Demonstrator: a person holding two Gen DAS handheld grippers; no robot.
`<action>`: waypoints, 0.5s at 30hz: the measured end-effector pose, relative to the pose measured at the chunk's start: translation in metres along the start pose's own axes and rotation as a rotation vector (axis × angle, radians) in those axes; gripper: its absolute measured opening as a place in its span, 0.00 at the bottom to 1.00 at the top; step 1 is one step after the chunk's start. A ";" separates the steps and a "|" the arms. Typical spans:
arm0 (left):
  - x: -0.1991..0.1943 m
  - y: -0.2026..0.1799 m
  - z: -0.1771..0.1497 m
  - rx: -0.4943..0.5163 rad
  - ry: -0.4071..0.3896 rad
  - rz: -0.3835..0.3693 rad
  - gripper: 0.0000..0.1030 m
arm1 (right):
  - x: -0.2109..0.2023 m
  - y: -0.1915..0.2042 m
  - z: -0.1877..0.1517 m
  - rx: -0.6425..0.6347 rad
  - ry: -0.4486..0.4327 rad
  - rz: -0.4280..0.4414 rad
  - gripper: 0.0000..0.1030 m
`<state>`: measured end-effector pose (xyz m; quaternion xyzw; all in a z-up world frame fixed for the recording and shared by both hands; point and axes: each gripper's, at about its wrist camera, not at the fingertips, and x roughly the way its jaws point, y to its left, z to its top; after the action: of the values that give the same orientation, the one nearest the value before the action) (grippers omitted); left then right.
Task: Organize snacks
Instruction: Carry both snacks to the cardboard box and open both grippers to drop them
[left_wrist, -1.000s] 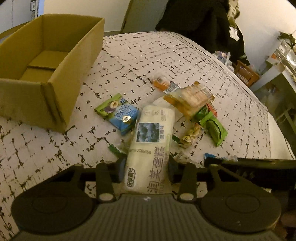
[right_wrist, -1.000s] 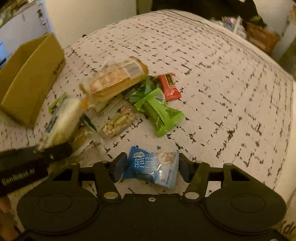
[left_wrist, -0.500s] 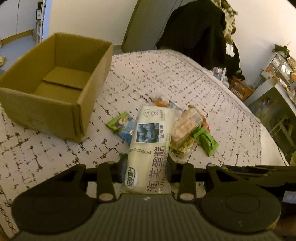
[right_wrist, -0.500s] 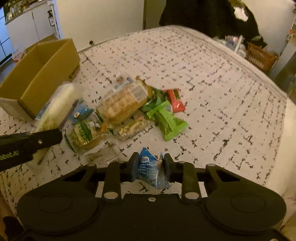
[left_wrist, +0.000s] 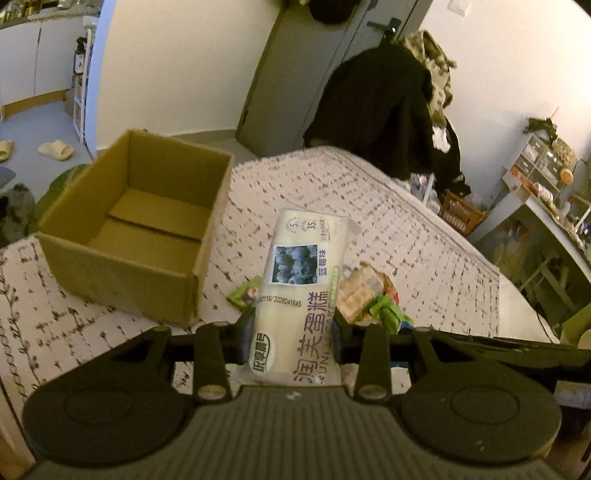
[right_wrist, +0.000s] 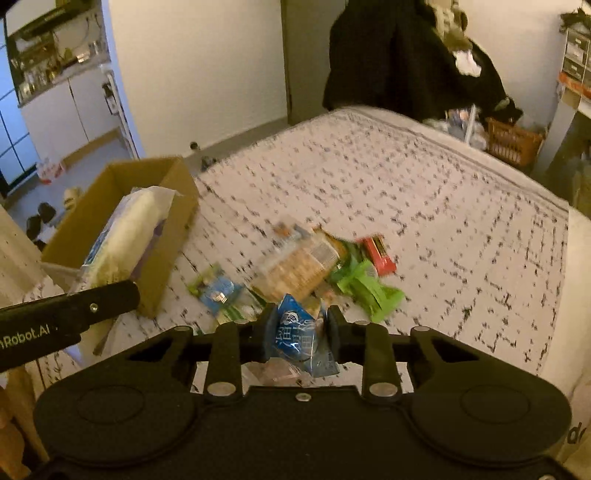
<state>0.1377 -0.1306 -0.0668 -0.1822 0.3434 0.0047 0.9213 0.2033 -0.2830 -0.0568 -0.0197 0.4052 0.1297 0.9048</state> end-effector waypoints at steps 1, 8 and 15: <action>-0.003 0.002 0.002 -0.003 -0.008 0.002 0.37 | -0.001 0.001 0.002 0.005 -0.006 0.006 0.27; -0.019 0.015 0.018 -0.029 -0.065 0.018 0.37 | -0.008 0.008 0.014 0.035 -0.053 0.027 0.27; -0.031 0.031 0.032 -0.057 -0.101 0.050 0.37 | -0.010 0.020 0.028 0.084 -0.108 0.061 0.28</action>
<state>0.1303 -0.0873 -0.0350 -0.1991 0.3006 0.0465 0.9316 0.2124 -0.2618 -0.0287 0.0378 0.3612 0.1411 0.9210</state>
